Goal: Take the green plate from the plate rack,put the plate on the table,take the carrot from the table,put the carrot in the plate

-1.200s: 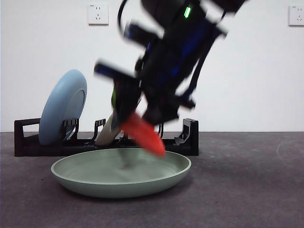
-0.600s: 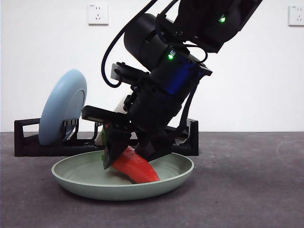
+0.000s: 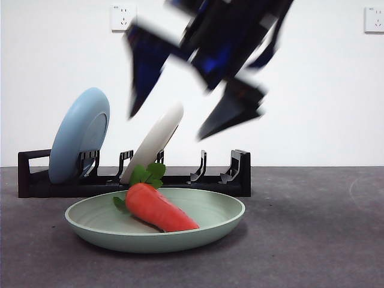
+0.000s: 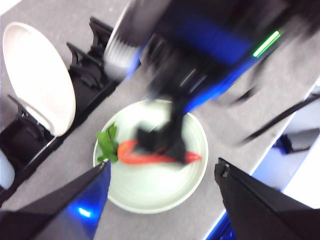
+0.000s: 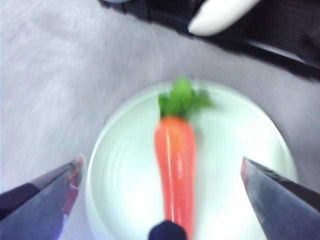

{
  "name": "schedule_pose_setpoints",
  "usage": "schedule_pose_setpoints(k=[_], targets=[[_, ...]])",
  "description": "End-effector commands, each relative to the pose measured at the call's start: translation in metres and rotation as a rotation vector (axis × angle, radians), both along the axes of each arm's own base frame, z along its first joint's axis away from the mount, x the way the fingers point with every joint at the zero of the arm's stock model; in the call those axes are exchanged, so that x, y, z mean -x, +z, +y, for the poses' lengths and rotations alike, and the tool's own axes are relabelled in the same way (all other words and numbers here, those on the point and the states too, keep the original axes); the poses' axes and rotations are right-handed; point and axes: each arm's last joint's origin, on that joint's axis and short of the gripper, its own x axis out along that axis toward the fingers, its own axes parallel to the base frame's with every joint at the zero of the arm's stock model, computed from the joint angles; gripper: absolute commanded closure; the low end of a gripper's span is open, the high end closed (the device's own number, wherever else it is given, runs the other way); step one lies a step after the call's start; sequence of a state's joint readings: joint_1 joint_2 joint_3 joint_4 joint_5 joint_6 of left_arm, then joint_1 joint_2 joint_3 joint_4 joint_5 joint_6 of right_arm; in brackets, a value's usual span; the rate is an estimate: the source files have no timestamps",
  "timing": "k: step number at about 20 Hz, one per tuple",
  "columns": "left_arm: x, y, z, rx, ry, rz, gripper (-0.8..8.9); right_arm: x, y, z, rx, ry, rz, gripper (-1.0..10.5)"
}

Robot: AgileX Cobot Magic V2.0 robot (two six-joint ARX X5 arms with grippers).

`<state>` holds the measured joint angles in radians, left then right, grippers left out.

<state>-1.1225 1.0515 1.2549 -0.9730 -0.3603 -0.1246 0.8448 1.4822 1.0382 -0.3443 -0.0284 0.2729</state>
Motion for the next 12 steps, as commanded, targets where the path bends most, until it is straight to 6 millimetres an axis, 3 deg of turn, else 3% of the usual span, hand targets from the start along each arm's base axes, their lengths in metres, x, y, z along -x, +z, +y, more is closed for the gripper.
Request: schedule_pose_setpoints(k=[1,7,12], targets=[[0.001,-0.002,0.001,-0.020,0.001,0.008,4.63,0.029,0.028,-0.030,0.037,0.028,0.068,3.3],[0.003,-0.005,0.003,-0.043,-0.018,0.044,4.68,0.097,0.077,-0.103,0.029,0.062,0.102,3.9],[0.005,-0.005,0.002,-0.016,-0.079,0.108,4.73,0.118,0.084,-0.127,0.031,0.066,0.112,4.1]])
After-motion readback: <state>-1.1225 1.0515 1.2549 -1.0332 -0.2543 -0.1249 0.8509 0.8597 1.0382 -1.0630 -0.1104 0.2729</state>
